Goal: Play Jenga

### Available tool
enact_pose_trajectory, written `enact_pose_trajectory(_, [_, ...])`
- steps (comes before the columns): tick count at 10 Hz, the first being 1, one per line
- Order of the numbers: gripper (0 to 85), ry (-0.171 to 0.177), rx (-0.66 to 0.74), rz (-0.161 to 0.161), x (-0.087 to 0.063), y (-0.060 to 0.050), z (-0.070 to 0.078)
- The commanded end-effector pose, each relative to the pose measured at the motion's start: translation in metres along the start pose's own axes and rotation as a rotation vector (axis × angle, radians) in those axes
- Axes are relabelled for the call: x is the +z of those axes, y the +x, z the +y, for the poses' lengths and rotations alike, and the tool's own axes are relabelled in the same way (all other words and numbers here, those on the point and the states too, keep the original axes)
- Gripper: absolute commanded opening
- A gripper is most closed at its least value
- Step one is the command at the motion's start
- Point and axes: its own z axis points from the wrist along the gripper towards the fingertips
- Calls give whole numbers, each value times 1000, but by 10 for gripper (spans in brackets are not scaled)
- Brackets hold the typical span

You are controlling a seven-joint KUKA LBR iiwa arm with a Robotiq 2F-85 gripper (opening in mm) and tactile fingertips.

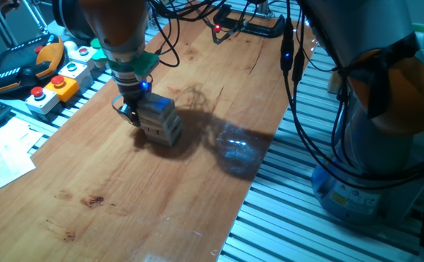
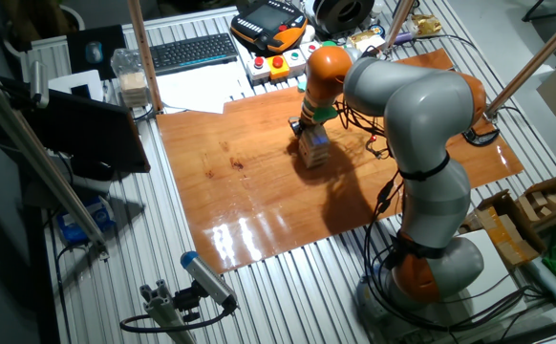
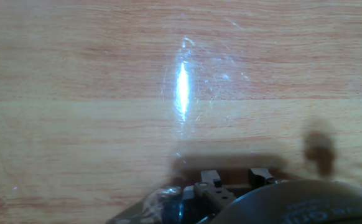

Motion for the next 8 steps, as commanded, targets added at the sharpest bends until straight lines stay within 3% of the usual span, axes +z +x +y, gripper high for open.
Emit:
enact_pose_trajectory(1, [10, 0, 0, 0, 0, 0, 0])
enact_pose_trajectory(8, [10, 1, 1, 2, -1, -3, 0])
